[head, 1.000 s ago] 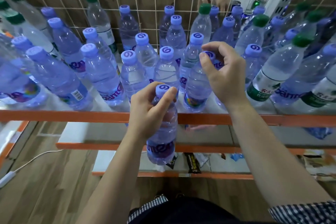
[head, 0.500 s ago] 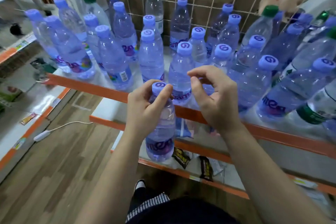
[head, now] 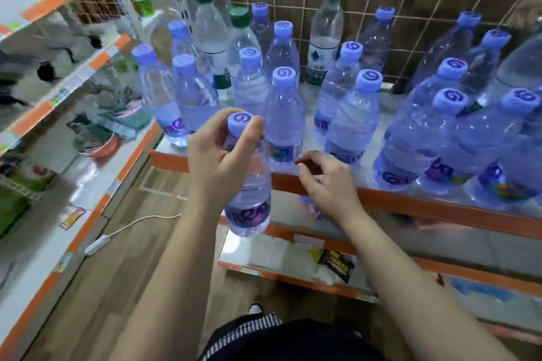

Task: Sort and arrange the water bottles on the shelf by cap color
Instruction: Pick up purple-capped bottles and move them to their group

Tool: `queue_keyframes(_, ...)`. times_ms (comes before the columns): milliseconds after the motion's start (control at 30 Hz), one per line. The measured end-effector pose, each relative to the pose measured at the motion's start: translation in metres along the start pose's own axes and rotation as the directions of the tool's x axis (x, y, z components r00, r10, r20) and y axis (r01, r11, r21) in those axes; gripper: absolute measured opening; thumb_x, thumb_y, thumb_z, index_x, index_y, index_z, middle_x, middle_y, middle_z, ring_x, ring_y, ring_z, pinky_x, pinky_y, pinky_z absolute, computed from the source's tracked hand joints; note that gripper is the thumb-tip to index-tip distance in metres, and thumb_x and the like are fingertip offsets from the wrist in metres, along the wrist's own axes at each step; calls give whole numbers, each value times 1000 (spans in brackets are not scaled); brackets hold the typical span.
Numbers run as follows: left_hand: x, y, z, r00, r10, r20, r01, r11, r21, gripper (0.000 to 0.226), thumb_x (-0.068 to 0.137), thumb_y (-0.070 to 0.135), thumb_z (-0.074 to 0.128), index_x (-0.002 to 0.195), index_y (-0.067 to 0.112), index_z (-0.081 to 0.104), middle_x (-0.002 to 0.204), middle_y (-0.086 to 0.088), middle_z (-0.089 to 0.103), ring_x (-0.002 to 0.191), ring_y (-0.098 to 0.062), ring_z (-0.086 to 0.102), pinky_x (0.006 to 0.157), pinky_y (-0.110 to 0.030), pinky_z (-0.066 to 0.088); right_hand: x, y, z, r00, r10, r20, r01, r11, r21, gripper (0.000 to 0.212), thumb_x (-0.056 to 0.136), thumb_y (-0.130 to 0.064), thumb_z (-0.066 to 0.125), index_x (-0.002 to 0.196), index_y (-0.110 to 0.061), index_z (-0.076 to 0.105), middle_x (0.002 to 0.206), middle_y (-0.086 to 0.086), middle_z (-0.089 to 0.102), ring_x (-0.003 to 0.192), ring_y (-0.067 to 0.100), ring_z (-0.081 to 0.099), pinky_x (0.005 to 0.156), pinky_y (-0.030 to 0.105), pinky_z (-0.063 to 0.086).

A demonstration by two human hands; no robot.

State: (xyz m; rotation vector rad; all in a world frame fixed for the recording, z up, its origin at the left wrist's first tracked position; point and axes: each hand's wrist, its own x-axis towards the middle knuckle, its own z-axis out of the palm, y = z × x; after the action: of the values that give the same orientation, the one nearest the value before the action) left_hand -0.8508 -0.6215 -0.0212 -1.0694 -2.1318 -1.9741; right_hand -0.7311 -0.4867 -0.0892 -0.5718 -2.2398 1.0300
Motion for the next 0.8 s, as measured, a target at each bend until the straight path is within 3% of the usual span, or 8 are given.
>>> queue_keyframes(133, 34, -8, -18, 993, 111, -26, -111, 994, 2, 33, 93, 34, 59, 77, 5, 60, 67, -14, 62, 65, -27, 58, 62, -40, 47, -1, -1, 22, 995, 97, -10, -98, 994, -48, 9, 92, -9, 61, 88, -5, 67, 69, -2, 57, 53, 11, 51, 57, 27, 39)
queue_keyframes(267, 57, -18, -9, 983, 160, -88, -159, 987, 25, 35, 92, 37, 60, 79, 5, 59, 67, -12, 62, 64, -30, 58, 63, -41, 49, 0, 0, 27, 986, 164, -24, -165, 983, -74, 12, 94, -13, 59, 89, -4, 66, 69, -1, 54, 58, 24, 55, 59, 36, 43)
queue_keyframes(400, 64, -27, 8, 962, 222, -160, -208, 973, 96, 29, 92, 33, 61, 78, 8, 61, 64, 3, 57, 59, -9, 48, 61, -14, 37, 3, 4, 26, 980, 190, -67, -198, 968, -152, 9, 93, -16, 62, 93, -12, 70, 74, -10, 57, 71, 6, 51, 65, 20, 35)
queue_keyframes(533, 74, -33, 17, 956, 245, -163, -233, 969, 86, 29, 91, 35, 61, 80, 9, 63, 70, 12, 56, 61, 2, 49, 62, -9, 35, 2, 4, 25, 979, 191, -74, -202, 963, -179, 8, 92, -13, 62, 92, -13, 70, 77, -9, 61, 70, 1, 51, 63, 6, 34)
queue_keyframes(633, 77, -35, 20, 954, 252, -164, -243, 967, 70, 28, 91, 36, 61, 79, 11, 64, 68, 18, 54, 61, 12, 48, 62, -5, 32, 2, 4, 26, 977, 201, -74, -211, 963, -167, 8, 91, -13, 63, 92, -12, 70, 79, -5, 64, 73, 7, 55, 64, 10, 37)
queue_keyframes(800, 83, -37, 22, 951, 248, -183, -238, 969, 74, 27, 91, 36, 62, 79, 12, 64, 65, 18, 52, 57, 10, 46, 60, -4, 29, 1, 2, 25, 979, 192, -63, -200, 965, -168, 9, 93, -15, 61, 91, -12, 70, 80, -6, 65, 73, 9, 57, 65, 16, 41)
